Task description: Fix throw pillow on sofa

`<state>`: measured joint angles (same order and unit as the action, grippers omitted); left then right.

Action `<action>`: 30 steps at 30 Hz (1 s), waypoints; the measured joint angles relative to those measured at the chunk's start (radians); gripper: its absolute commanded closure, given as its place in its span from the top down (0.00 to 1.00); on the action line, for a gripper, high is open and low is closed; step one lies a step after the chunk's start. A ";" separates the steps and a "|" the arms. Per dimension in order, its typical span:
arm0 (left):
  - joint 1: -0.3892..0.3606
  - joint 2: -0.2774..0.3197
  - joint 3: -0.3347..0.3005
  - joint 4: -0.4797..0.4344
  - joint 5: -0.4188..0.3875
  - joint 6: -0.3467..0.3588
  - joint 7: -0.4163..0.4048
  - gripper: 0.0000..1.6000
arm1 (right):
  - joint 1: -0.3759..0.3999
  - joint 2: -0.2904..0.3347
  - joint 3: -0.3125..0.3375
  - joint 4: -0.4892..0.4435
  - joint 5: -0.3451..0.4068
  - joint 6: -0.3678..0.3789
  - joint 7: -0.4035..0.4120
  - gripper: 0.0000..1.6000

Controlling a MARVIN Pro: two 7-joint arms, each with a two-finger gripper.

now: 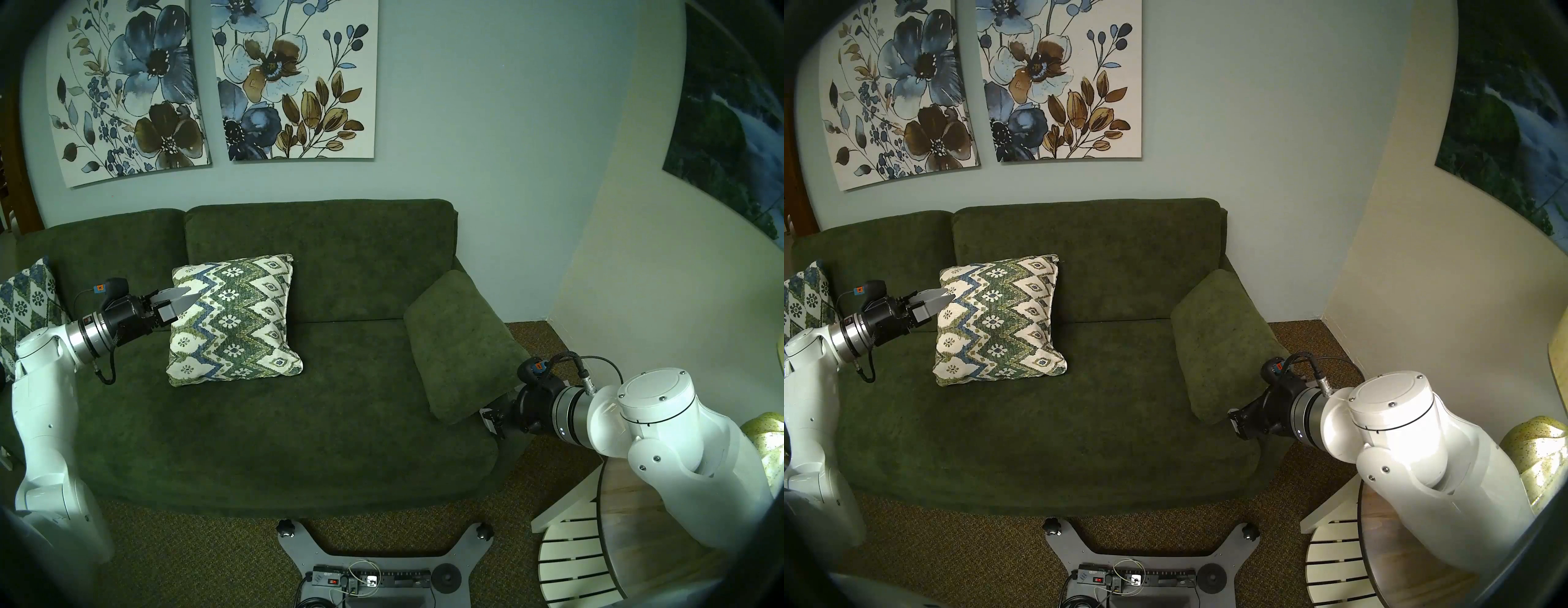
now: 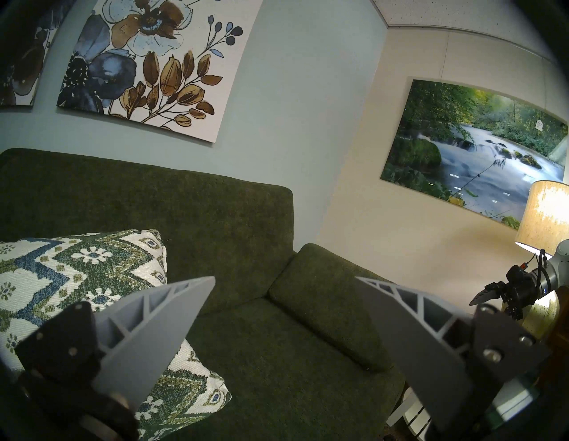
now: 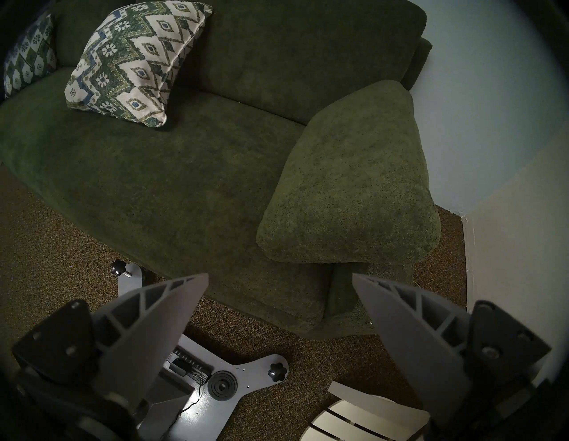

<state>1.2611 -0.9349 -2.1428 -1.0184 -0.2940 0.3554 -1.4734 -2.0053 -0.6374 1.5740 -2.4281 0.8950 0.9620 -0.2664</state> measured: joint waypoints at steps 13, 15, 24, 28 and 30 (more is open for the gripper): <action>-0.036 0.031 0.032 0.101 0.028 0.016 0.031 1.00 | 0.000 0.000 0.000 0.000 0.000 0.000 0.000 1.00; -0.050 0.043 0.038 0.125 0.038 0.023 0.043 1.00 | 0.000 0.000 -0.001 0.001 0.000 0.000 0.000 1.00; -0.121 0.105 0.057 0.215 0.078 0.036 0.094 1.00 | 0.000 0.000 -0.001 0.001 0.000 0.000 0.000 1.00; -0.156 0.135 0.077 0.259 0.107 0.036 0.127 1.00 | 0.000 0.000 -0.001 0.001 0.000 0.000 0.000 1.00; -0.172 0.148 0.091 0.281 0.121 0.033 0.142 1.00 | 0.000 0.000 -0.001 0.001 0.000 0.000 0.000 1.00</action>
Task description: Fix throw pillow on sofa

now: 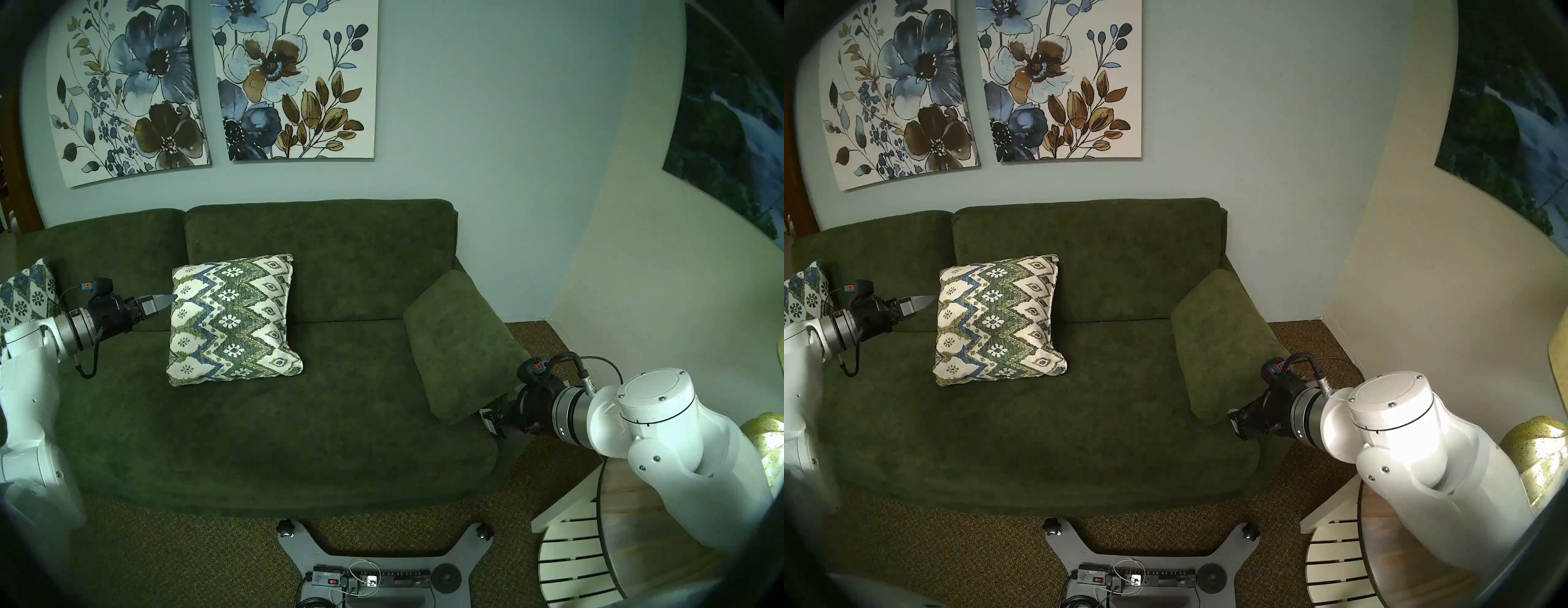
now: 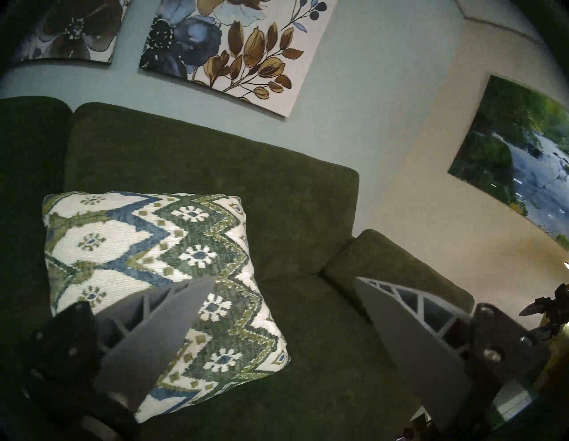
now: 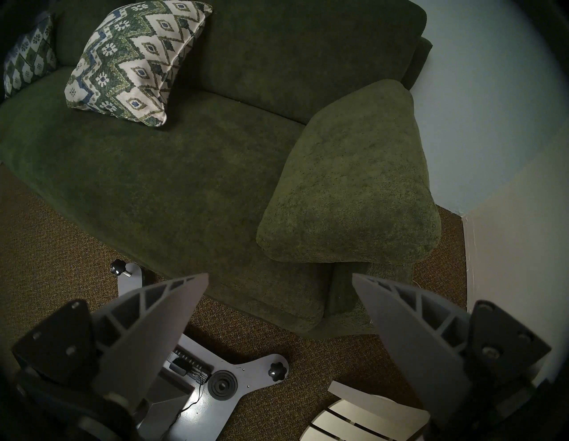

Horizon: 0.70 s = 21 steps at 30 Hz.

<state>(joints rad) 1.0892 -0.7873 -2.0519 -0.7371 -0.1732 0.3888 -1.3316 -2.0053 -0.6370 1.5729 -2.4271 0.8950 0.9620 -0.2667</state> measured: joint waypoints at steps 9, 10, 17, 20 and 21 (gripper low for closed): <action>-0.086 0.044 0.071 0.138 0.067 -0.026 0.078 1.00 | 0.000 0.000 0.000 0.000 0.000 0.000 0.000 1.00; -0.092 0.045 0.074 0.148 0.070 -0.029 0.084 1.00 | 0.000 0.000 0.000 0.000 0.000 0.000 0.000 1.00; -0.156 0.059 0.111 0.270 0.110 -0.099 0.158 1.00 | 0.000 0.000 0.000 0.000 0.000 0.000 0.000 1.00; -0.177 0.058 0.125 0.311 0.123 -0.135 0.184 1.00 | 0.000 0.000 0.000 0.000 0.000 0.000 0.000 1.00; -0.180 0.058 0.127 0.318 0.126 -0.141 0.188 1.00 | 0.000 0.000 0.000 0.000 0.000 0.000 0.000 1.00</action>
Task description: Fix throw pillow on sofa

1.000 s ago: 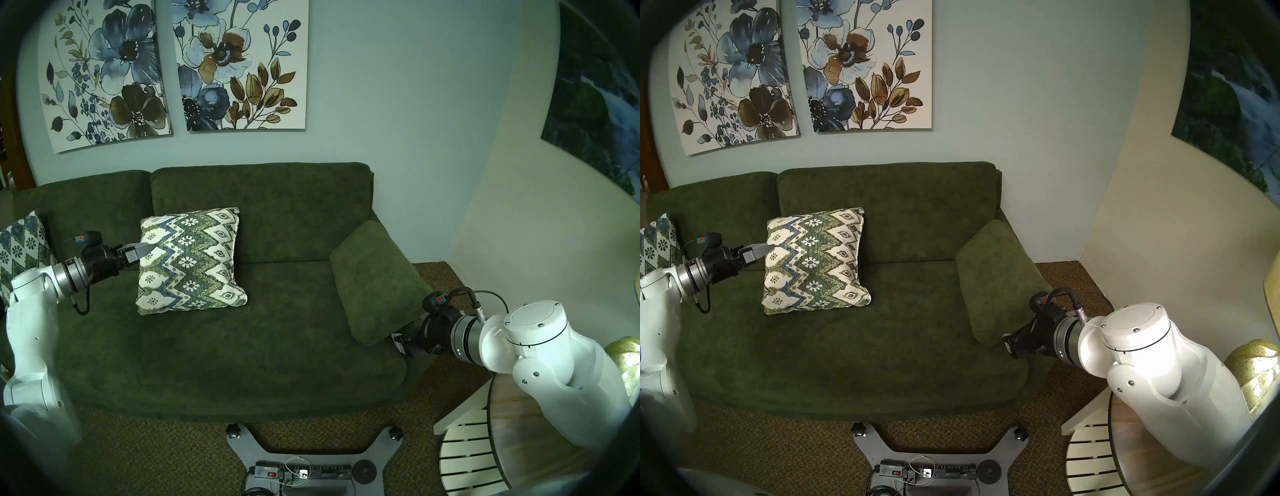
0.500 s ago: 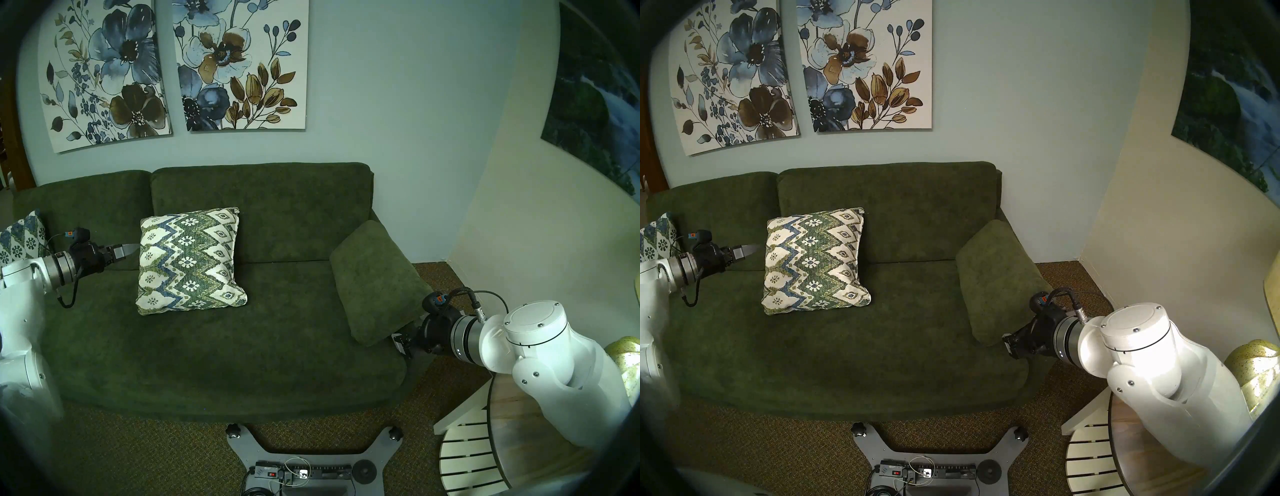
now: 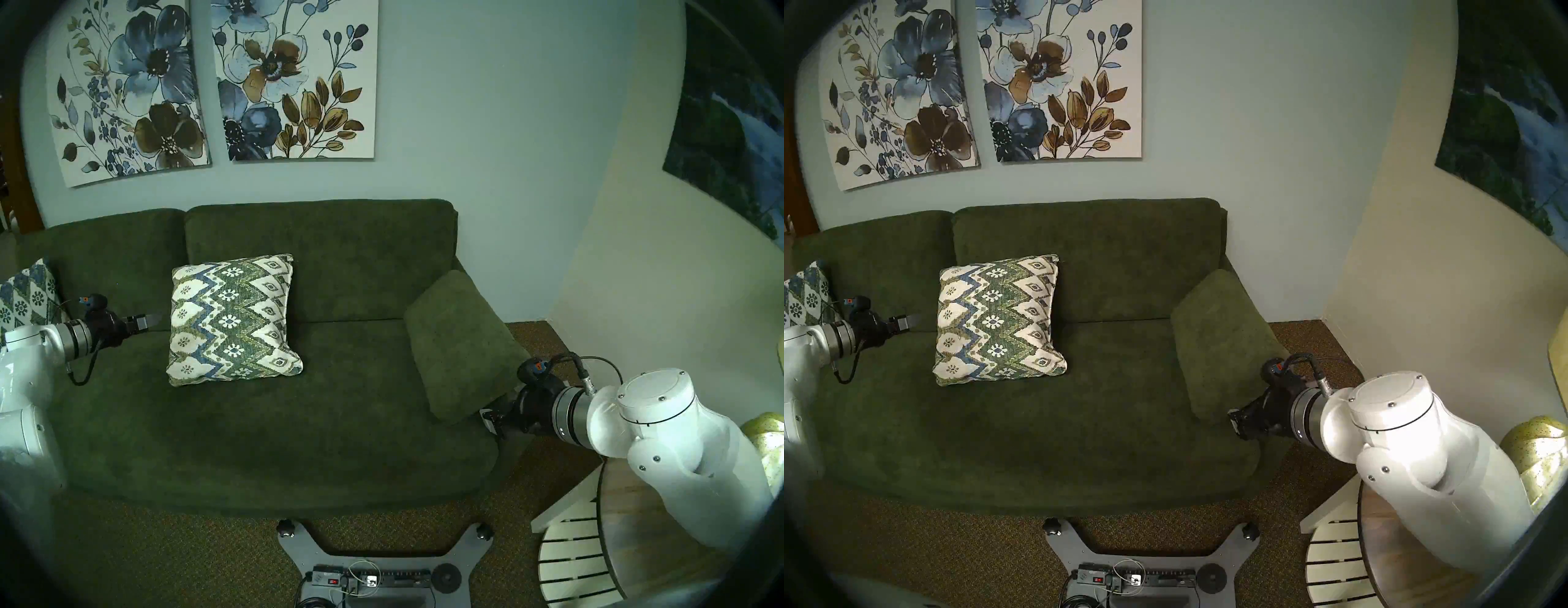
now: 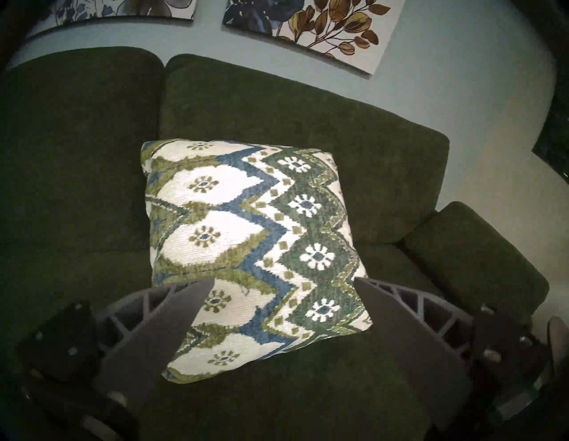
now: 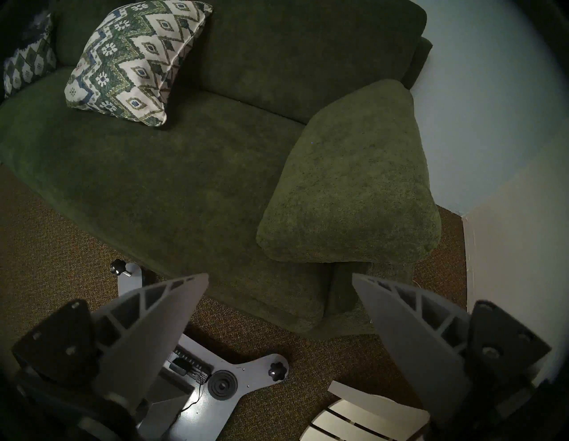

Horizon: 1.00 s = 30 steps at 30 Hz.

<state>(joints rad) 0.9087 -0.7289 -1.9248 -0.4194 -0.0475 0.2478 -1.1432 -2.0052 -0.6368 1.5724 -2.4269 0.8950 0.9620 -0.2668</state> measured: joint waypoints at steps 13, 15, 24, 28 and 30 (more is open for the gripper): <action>-0.080 -0.023 0.049 0.120 0.041 -0.086 0.050 1.00 | 0.000 0.000 0.000 0.000 0.000 0.000 0.000 1.00; -0.086 -0.031 0.057 0.130 0.046 -0.101 0.036 1.00 | 0.000 0.000 0.000 0.000 0.000 0.000 0.000 1.00; -0.071 -0.072 0.085 0.106 0.037 -0.161 -0.108 1.00 | 0.000 0.000 0.000 0.000 0.000 0.000 0.000 1.00; -0.047 -0.091 0.085 0.076 0.030 -0.174 -0.158 1.00 | 0.000 0.000 0.000 0.000 0.000 0.000 0.000 1.00; -0.031 -0.103 0.082 0.054 0.027 -0.175 -0.167 1.00 | 0.000 0.000 0.000 0.000 0.000 0.000 0.000 1.00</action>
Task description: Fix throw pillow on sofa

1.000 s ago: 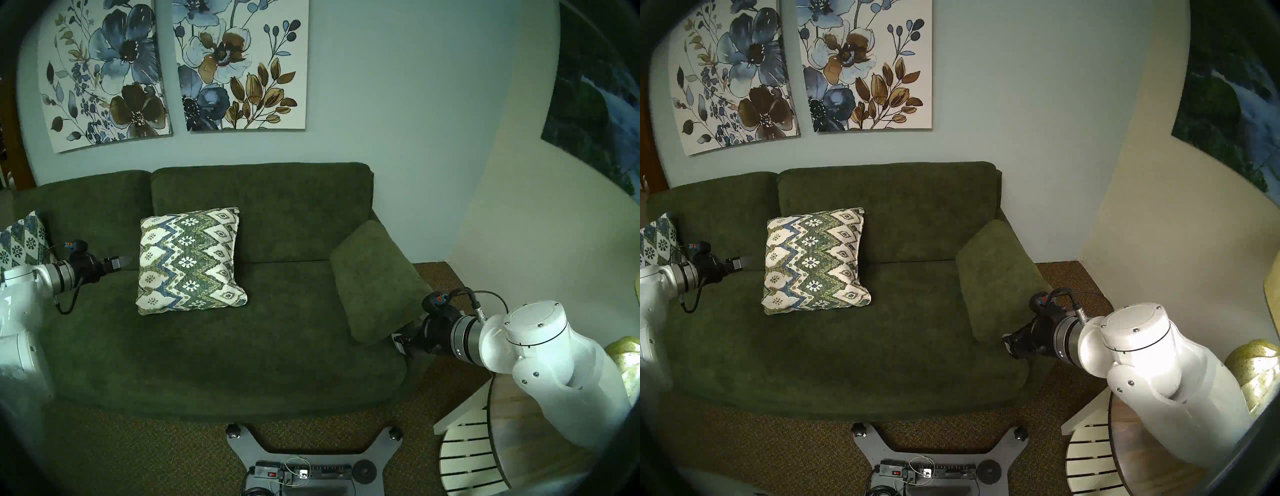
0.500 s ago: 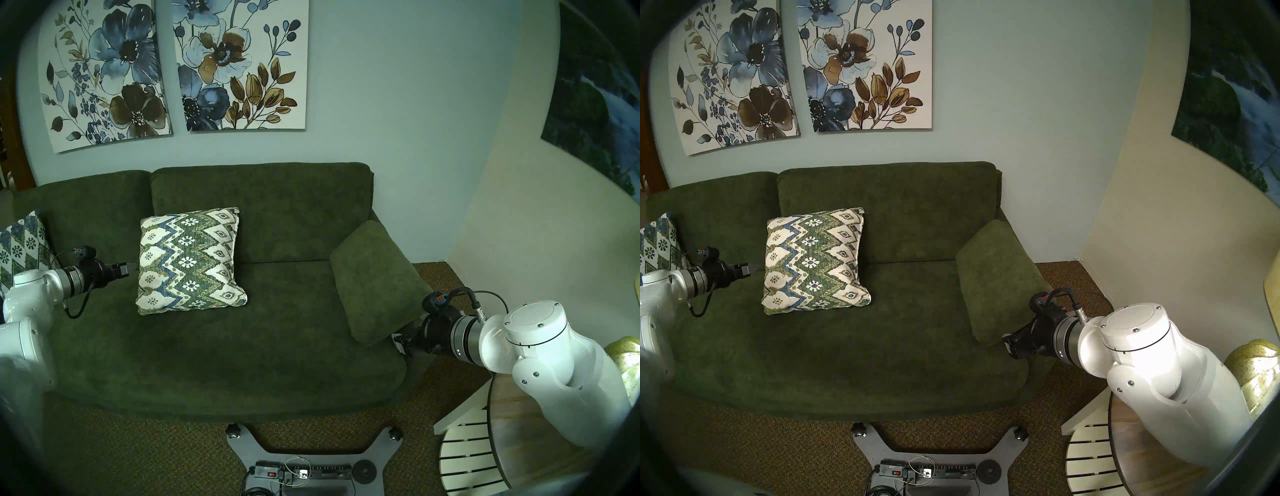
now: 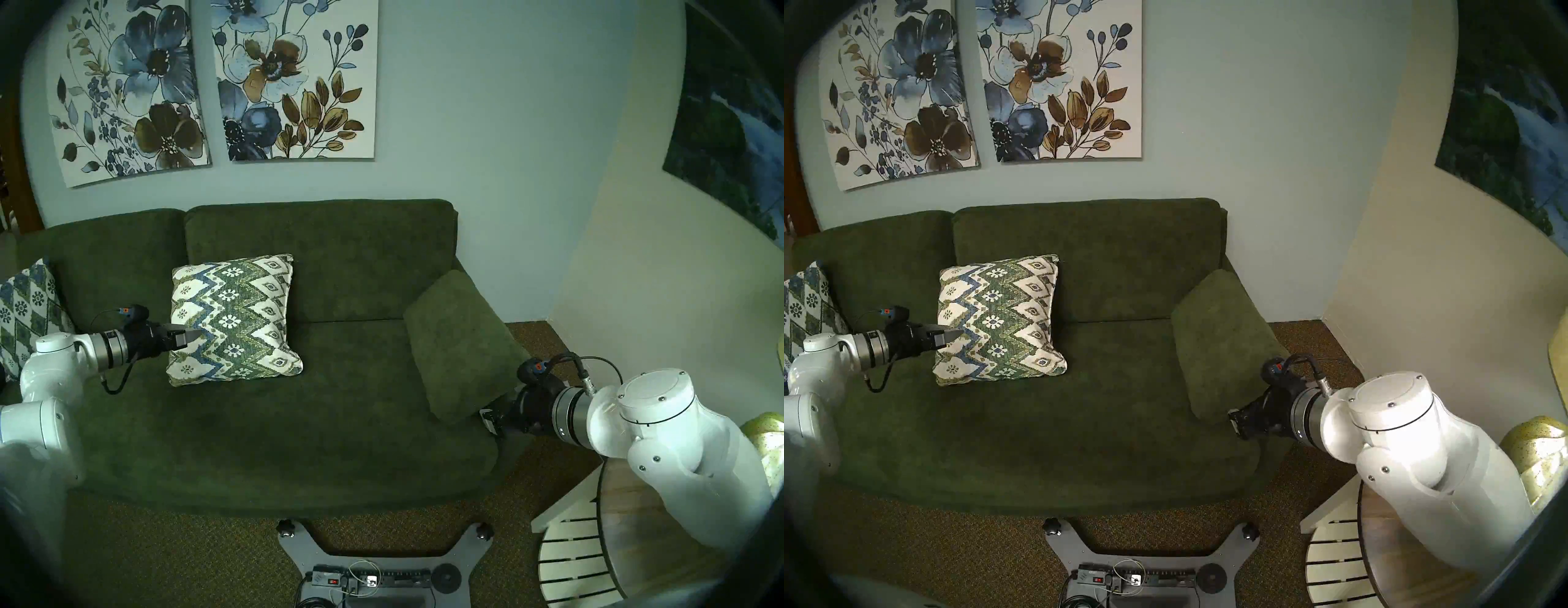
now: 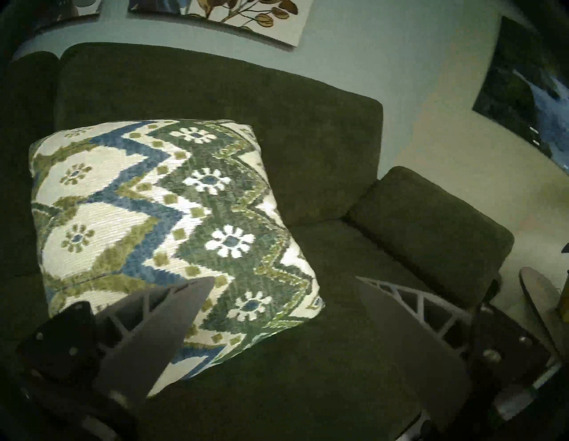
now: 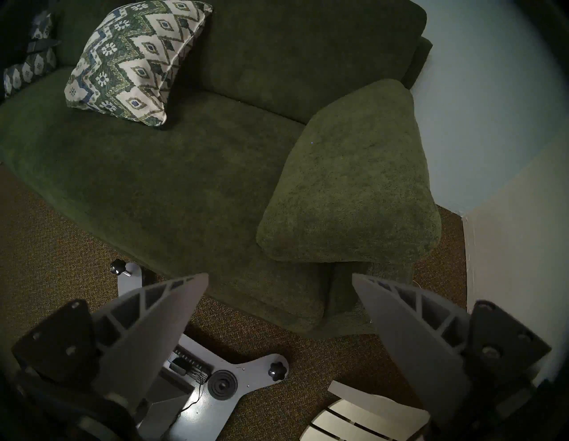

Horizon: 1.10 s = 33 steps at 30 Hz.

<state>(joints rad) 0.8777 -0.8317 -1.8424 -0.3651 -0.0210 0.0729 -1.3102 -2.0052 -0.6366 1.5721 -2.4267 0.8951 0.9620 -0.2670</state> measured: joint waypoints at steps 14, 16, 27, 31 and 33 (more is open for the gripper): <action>0.155 -0.066 -0.027 -0.159 -0.016 -0.023 -0.021 1.00 | 0.000 0.000 0.000 0.000 0.000 0.000 0.000 1.00; 0.181 -0.074 -0.034 -0.173 -0.014 -0.031 0.013 1.00 | 0.000 0.000 0.000 0.000 0.000 0.000 0.000 1.00; 0.294 -0.124 -0.065 -0.194 0.015 -0.106 0.217 1.00 | 0.000 0.000 0.000 0.000 0.000 0.000 0.000 1.00; 0.290 -0.137 -0.072 -0.167 0.030 -0.119 0.293 1.00 | 0.000 0.000 0.000 0.000 0.000 0.000 0.000 1.00; 0.281 -0.142 -0.075 -0.149 0.035 -0.119 0.322 1.00 | 0.000 0.000 0.000 0.000 0.000 0.000 0.000 1.00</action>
<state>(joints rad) 1.1590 -0.9732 -1.9171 -0.5140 0.0139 -0.0462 -0.9883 -2.0052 -0.6364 1.5719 -2.4266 0.8951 0.9620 -0.2672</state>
